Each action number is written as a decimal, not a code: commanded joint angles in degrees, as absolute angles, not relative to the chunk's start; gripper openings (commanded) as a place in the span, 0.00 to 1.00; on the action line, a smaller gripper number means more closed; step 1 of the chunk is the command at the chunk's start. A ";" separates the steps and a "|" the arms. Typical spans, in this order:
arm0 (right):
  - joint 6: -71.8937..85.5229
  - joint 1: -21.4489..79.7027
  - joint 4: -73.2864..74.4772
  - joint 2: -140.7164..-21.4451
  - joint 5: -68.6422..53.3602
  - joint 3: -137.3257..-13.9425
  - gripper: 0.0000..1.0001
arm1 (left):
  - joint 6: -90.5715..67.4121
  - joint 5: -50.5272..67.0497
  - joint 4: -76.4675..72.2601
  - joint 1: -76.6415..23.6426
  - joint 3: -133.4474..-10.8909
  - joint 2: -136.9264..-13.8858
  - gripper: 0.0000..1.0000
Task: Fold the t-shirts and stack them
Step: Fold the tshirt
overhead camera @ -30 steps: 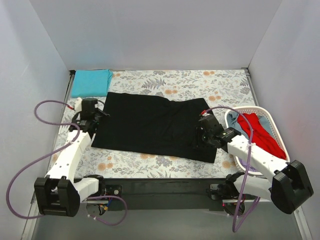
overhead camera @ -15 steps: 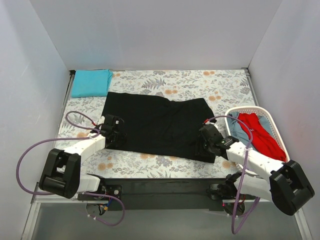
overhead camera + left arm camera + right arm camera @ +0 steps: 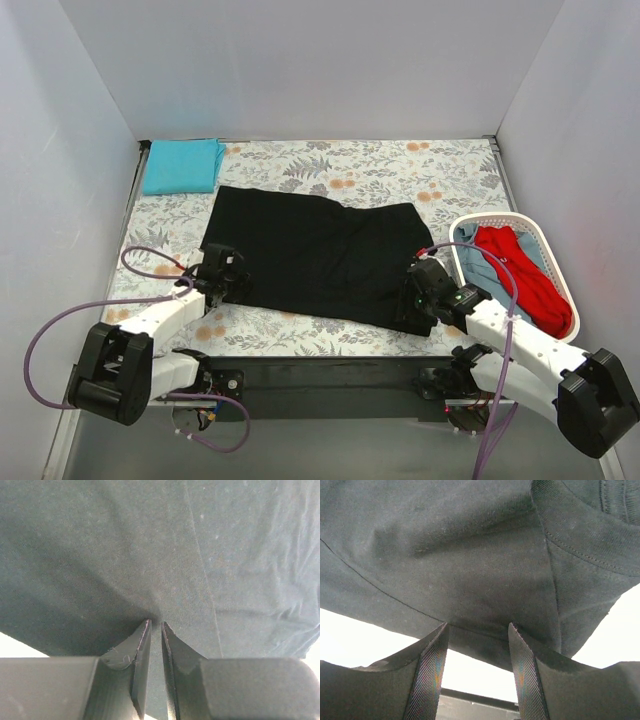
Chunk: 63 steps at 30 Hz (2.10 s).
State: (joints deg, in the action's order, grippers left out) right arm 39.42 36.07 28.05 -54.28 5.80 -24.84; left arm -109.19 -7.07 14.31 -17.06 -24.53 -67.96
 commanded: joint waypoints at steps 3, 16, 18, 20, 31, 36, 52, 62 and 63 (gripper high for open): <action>39.38 36.39 33.92 -53.62 3.87 -24.96 0.58 | -108.64 -6.06 24.77 -17.58 -22.05 -65.83 0.16; 29.19 30.25 34.54 -67.14 9.77 -51.06 0.65 | -82.37 7.63 10.82 -23.09 -47.79 -73.37 0.32; 27.52 26.04 33.41 -69.42 8.71 -52.03 0.65 | -81.22 11.94 7.40 -25.21 -49.65 -79.32 0.32; 25.76 22.26 32.52 -70.66 7.04 -52.82 0.64 | -80.08 15.98 5.29 -28.46 -52.63 -83.13 0.32; 23.38 17.23 27.69 -73.74 2.64 -48.78 0.62 | -77.26 20.57 1.23 -40.42 -63.19 -102.47 0.33; 23.38 16.70 26.02 -74.18 2.02 -46.32 0.62 | -78.05 20.39 1.32 -41.92 -64.16 -105.73 0.32; 23.12 16.35 23.29 -76.29 0.62 -44.65 0.61 | -76.64 13.63 3.78 -43.15 -63.98 -105.29 0.31; 23.12 16.08 22.68 -76.73 0.62 -44.21 0.61 | -76.11 14.85 4.31 -43.15 -65.13 -107.58 0.30; 23.12 16.08 22.59 -76.64 0.70 -44.12 0.61 | -76.11 15.03 4.39 -43.15 -65.13 -108.01 0.30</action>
